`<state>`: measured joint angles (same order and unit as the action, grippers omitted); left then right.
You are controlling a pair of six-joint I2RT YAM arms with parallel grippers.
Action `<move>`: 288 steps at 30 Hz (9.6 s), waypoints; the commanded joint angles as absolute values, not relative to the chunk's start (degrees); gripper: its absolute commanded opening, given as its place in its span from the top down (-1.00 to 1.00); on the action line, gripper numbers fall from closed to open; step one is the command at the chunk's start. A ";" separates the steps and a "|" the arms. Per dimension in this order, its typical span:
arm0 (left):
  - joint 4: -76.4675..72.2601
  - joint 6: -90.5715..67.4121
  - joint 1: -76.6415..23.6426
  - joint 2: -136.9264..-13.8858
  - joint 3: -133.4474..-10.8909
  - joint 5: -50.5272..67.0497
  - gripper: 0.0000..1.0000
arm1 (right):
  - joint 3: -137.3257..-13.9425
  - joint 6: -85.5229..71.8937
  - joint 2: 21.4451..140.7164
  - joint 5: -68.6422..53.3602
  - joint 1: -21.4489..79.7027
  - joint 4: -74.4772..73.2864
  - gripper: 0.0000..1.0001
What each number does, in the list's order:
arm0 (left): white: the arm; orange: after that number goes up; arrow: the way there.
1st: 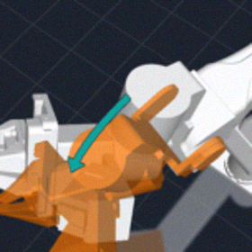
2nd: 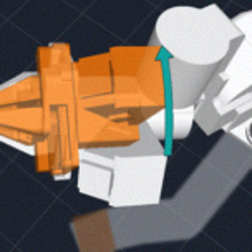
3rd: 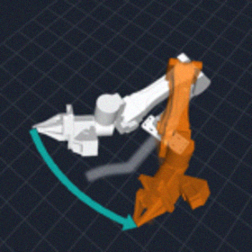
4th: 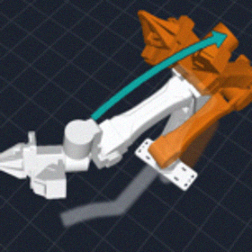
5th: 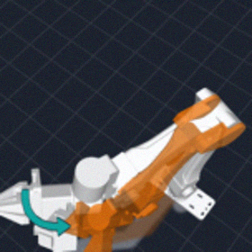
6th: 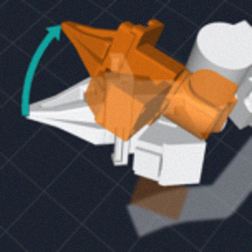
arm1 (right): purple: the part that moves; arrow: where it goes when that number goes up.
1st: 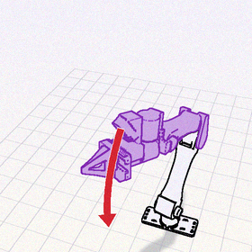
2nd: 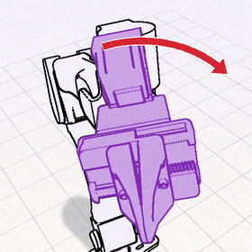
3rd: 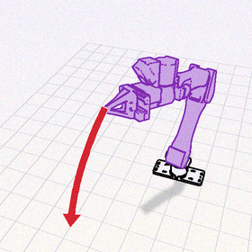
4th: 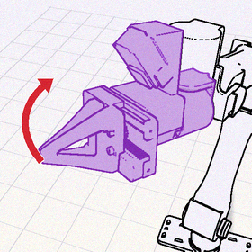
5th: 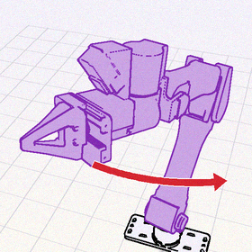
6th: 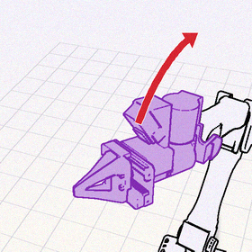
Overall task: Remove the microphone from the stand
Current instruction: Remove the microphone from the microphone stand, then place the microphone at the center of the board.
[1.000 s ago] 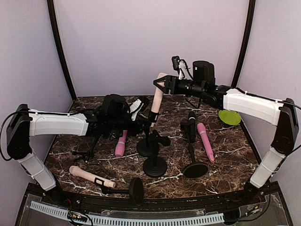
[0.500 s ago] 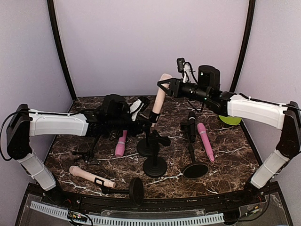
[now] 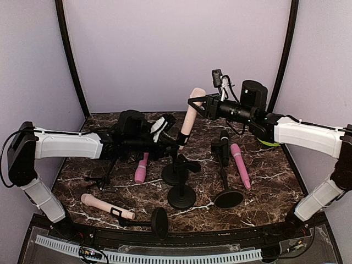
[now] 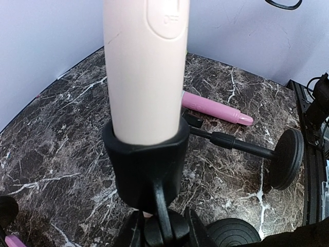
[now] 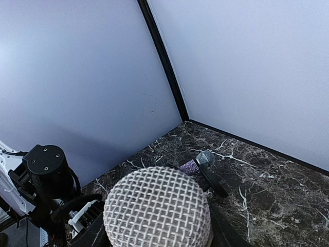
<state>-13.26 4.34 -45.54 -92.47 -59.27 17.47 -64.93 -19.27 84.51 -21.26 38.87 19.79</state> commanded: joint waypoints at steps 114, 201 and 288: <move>-13.61 4.36 -42.84 -93.61 -52.86 23.28 1.00 | -69.08 -31.42 77.28 -13.12 29.53 12.21 0.72; -12.30 2.70 -42.77 -91.44 -57.12 21.97 -0.01 | -65.56 -13.66 57.60 9.44 26.76 -17.26 0.73; 10.28 -1.33 -27.42 -66.78 -54.52 16.90 -0.76 | -69.78 -19.89 106.20 -9.14 7.26 -18.62 -0.37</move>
<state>9.74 -2.50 -27.75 -67.46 -54.92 18.11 -69.78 -19.73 110.45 -10.22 8.01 -18.87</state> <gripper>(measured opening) 0.893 0.676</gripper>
